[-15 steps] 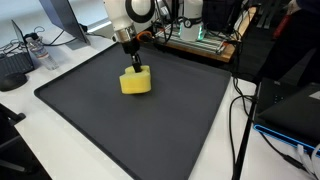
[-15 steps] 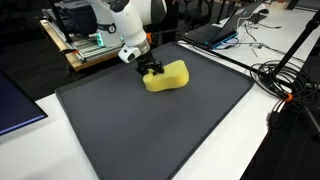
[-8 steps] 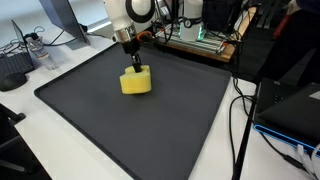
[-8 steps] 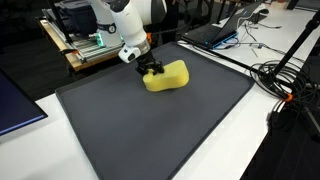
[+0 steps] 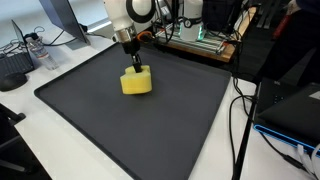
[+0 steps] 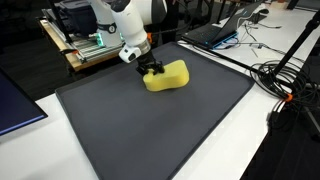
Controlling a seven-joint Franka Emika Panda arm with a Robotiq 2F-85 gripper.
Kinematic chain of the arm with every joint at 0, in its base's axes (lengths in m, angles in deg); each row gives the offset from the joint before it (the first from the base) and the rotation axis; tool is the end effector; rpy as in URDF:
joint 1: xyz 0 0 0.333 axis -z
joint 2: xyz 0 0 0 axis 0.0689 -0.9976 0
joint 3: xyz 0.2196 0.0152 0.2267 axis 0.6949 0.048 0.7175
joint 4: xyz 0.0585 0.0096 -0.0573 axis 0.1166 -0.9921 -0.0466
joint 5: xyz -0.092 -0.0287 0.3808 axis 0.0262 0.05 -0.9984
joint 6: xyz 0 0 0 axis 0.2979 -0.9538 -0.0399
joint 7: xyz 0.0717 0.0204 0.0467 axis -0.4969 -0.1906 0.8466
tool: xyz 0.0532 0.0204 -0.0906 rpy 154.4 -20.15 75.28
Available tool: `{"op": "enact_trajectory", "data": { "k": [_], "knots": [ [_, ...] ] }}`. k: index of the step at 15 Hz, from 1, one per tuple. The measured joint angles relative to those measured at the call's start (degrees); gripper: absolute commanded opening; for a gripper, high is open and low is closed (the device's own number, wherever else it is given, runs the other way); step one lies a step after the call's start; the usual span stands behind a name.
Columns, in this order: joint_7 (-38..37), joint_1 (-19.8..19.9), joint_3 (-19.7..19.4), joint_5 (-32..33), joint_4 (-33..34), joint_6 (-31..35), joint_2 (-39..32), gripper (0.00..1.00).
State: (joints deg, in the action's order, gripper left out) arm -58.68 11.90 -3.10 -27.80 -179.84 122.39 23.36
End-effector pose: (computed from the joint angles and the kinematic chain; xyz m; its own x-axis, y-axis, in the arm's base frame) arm 0.4994 -0.0804 0.1737 0.6932 -0.7050 -0.1502 -0.7158 -0.6490 -0.2577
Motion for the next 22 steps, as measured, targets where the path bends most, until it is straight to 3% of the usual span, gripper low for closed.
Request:
{"op": "enact_trajectory", "data": {
  "k": [4,5,6,8,17,22],
  "knots": [
    [0.0,-0.2,-0.1,0.9,0.0,0.0,0.0,0.00],
    [0.0,-0.3,-0.1,1.3,0.0,0.0,0.0,0.26],
    [-0.1,-0.5,-0.2,1.9,0.0,0.0,0.0,0.25],
    [-0.5,-0.8,-0.4,3.7,0.0,0.0,0.0,0.34],
    [-3.4,-1.4,-1.1,10.7,0.0,0.0,2.0,0.98],
    [-4.6,-1.4,-2.2,13.9,0.0,-0.7,4.3,1.00]
  ]
}}
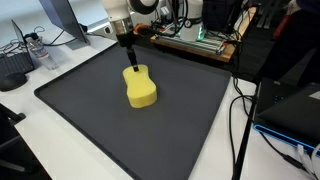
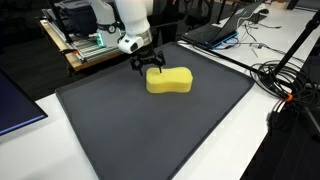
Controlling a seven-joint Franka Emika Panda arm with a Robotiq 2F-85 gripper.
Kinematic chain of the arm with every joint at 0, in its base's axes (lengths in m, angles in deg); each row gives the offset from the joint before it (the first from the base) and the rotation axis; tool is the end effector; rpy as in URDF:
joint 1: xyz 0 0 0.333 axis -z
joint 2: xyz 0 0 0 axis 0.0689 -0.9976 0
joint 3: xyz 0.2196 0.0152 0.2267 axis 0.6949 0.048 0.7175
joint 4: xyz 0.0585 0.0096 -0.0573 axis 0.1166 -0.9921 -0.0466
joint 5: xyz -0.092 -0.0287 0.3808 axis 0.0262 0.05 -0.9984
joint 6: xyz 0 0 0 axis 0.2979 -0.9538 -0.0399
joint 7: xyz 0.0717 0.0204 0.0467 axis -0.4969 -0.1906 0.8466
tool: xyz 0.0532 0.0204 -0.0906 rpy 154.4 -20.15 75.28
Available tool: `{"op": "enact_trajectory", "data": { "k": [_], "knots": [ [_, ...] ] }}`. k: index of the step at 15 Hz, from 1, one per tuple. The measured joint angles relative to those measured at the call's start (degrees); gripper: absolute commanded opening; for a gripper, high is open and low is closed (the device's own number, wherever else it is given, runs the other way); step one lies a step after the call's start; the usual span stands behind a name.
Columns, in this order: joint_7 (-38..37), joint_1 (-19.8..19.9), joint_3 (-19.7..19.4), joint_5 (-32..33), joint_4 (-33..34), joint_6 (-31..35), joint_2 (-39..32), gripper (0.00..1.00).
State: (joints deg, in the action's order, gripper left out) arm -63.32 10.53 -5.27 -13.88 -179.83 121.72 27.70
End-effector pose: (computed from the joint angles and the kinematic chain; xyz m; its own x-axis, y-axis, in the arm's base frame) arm 0.5116 -0.0834 0.2134 0.7813 -0.6222 -0.0486 -0.6185 -0.7615 -0.1935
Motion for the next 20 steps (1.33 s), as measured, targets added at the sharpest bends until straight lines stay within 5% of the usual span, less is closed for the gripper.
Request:
{"op": "enact_trajectory", "data": {
  "k": [10,20],
  "knots": [
    [-4.6,-0.7,-1.6,7.1,-0.5,-6.8,7.4,1.00],
    [-22.5,-9.3,0.8,25.3,6.3,-18.7,10.5,1.00]
  ]
}}
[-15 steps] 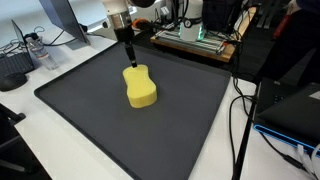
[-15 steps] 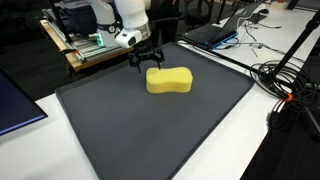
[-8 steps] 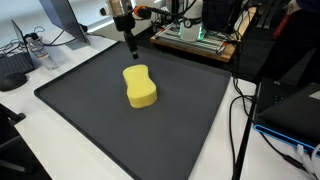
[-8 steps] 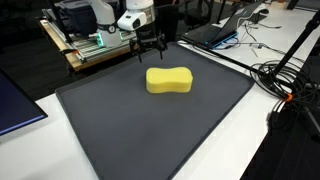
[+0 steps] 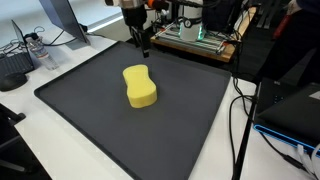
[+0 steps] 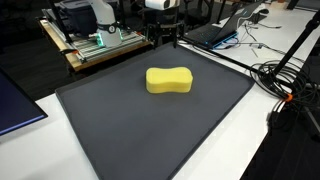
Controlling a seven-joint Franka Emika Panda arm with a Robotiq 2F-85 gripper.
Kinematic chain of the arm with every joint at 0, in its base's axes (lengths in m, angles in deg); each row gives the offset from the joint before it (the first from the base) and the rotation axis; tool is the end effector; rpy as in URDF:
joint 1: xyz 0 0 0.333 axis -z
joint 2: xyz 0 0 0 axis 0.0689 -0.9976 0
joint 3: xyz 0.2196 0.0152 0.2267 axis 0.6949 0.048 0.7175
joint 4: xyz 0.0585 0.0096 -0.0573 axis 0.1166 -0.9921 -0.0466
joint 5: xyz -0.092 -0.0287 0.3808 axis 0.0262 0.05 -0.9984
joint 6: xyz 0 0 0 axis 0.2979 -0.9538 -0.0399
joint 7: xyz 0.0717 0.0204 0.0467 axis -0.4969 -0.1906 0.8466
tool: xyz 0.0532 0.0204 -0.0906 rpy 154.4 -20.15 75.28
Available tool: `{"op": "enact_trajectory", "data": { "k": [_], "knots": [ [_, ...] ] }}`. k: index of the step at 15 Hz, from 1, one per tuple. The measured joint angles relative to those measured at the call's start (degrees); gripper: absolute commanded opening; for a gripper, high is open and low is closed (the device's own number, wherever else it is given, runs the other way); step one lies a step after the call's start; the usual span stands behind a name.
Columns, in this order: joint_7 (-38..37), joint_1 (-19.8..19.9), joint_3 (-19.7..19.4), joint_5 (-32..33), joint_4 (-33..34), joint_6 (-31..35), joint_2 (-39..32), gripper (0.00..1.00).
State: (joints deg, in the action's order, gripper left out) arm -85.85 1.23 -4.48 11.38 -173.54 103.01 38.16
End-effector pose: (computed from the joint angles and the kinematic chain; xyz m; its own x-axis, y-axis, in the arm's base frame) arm 0.5361 0.0192 0.3252 0.8721 -0.4893 -0.0065 -0.4892 -0.8720 0.0164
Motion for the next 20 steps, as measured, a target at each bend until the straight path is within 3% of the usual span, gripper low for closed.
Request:
{"op": "enact_trajectory", "data": {
  "k": [9,20],
  "knots": [
    [-18.0,-4.1,-0.4,12.7,9.7,-7.0,-11.2,1.00],
    [-39.2,-5.7,-3.7,14.8,10.9,-6.1,-16.0,1.00]
  ]
}}
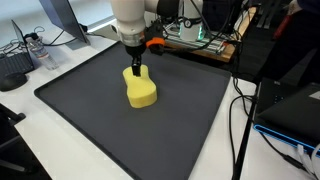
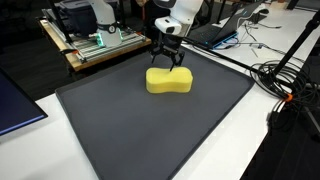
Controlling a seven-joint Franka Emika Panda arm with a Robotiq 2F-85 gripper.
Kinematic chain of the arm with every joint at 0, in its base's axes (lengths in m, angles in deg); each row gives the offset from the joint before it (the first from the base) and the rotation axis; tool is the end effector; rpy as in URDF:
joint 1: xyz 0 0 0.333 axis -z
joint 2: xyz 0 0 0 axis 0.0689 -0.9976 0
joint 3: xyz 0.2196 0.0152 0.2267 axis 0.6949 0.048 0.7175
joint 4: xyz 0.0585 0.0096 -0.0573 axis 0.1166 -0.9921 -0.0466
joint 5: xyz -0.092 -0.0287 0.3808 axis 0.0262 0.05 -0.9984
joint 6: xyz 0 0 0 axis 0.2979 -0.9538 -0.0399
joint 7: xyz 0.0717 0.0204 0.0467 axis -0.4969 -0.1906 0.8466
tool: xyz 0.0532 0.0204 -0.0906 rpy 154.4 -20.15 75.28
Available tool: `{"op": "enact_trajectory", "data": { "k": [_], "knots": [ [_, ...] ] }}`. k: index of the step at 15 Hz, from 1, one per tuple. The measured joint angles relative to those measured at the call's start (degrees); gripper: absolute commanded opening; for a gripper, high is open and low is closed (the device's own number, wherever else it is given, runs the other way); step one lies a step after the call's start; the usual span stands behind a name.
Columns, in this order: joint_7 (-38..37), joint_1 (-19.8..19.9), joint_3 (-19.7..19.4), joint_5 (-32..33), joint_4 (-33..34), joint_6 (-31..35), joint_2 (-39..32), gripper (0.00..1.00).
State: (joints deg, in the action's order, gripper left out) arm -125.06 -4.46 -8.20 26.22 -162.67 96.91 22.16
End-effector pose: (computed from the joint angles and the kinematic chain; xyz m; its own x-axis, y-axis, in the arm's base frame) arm 0.5740 0.0322 0.2395 0.5662 -0.8155 0.1202 -0.8073 -0.5191 0.2807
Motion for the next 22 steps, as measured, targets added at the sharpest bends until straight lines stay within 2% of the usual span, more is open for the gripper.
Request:
{"op": "enact_trajectory", "data": {
  "k": [4,8,13,17,22],
  "knots": [
    [-5.7,0.3,-1.0,-0.5,0.5,-0.1,-1.4,1.00],
    [-3.5,2.0,-0.9,-5.6,2.3,-2.4,-2.0,1.00],
    [5.1,6.0,-0.6,-14.2,6.2,-5.8,-2.3,1.00],
    [15.8,10.3,-0.5,-21.3,9.3,-5.7,-3.6,1.00],
    [30.0,15.1,-0.6,-27.1,13.7,-5.2,-6.8,1.00]
  ]
}}
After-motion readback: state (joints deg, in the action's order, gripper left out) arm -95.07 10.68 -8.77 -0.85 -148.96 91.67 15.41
